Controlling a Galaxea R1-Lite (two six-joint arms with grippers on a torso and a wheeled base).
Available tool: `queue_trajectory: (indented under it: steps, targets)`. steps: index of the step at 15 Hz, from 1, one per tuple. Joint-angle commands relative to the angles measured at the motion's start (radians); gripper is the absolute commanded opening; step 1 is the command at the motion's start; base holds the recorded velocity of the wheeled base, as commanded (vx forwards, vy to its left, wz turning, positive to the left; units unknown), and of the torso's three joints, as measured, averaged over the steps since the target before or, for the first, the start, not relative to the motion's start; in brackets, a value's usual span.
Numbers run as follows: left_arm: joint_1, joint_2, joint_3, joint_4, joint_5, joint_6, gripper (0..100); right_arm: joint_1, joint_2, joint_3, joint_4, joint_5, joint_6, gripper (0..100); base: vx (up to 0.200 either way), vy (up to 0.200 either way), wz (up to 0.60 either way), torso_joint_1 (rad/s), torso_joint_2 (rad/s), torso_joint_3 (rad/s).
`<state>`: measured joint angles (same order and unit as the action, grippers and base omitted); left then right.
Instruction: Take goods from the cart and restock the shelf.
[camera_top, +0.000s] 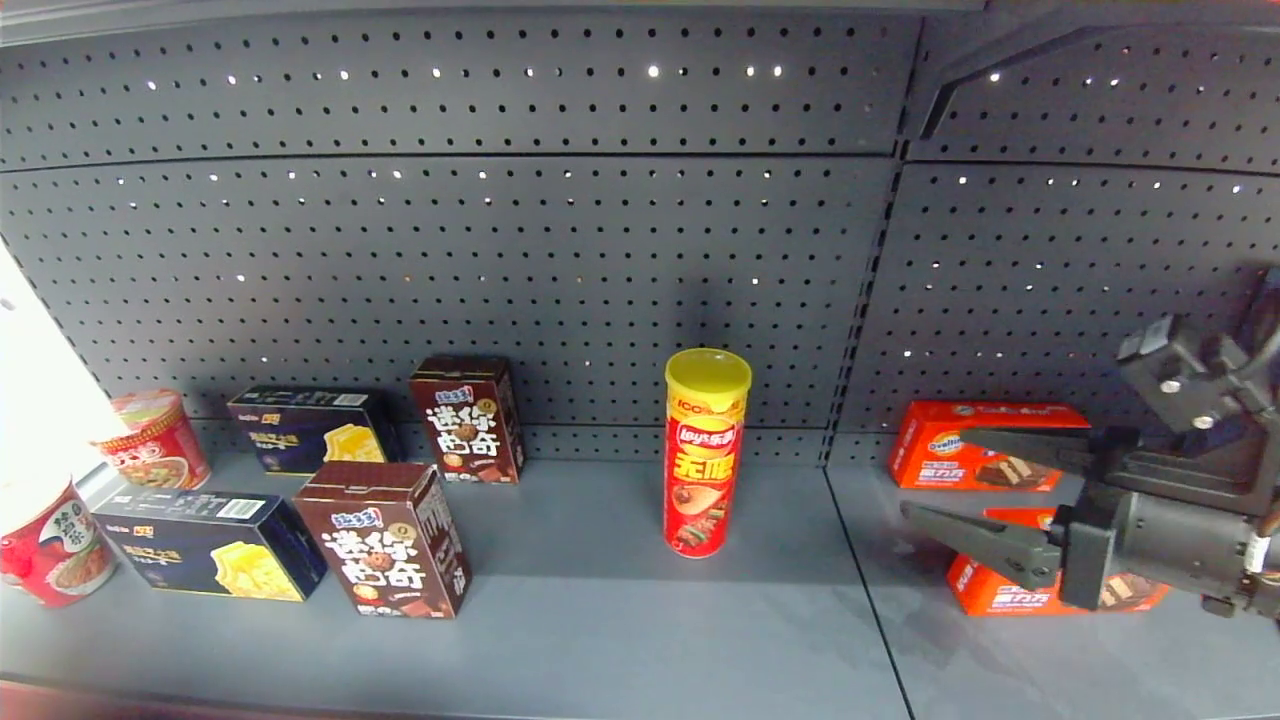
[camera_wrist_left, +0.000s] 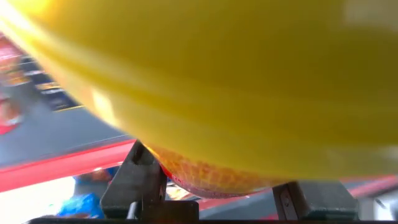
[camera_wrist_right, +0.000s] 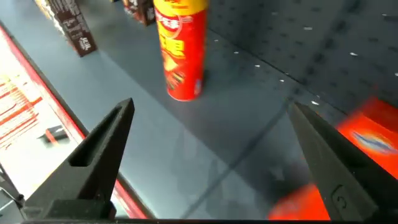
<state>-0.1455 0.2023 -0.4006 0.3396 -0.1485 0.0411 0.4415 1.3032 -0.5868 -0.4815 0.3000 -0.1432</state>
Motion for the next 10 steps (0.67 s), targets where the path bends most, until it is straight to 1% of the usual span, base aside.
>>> queue_trajectory:
  steps: [1, 3, 6, 8, 9, 10]
  targets:
    - [-0.002, -0.021, 0.011, 0.001, -0.008, 0.000, 0, 0.037, 0.148, -0.056, -0.008, -0.001, 0.004, 100, 0.000, 0.000, 0.00, 0.000, 0.00, 0.000]
    - [-0.002, -0.023, 0.013, 0.001, -0.008, -0.003, 0, 0.042, 0.222, -0.079, -0.026, 0.002, -0.004, 100, 0.000, 0.000, 0.00, 0.000, 0.00, 0.000]
    - [0.000, -0.044, 0.032, 0.006, -0.008, -0.001, 0, 0.036, 0.357, -0.163, -0.088, 0.004, -0.004, 100, 0.000, 0.000, 0.00, 0.000, 0.00, 0.000]
    - [0.004, -0.081, 0.036, 0.021, -0.005, -0.004, 0, 0.034, 0.429, -0.214, -0.106, 0.028, -0.013, 100, 0.000, 0.000, 0.00, 0.000, 0.00, 0.000]
    - [0.004, -0.095, 0.034, 0.036, -0.002, -0.006, 0, 0.034, 0.472, -0.223, -0.128, 0.053, -0.044, 100, 0.000, 0.000, 0.00, 0.000, 0.00, 0.000]
    - [0.004, -0.096, 0.029, 0.039, 0.001, -0.009, 0, 0.031, 0.495, -0.226, -0.147, 0.099, -0.062, 100, 0.000, 0.000, 0.00, 0.000, 0.00, 0.000]
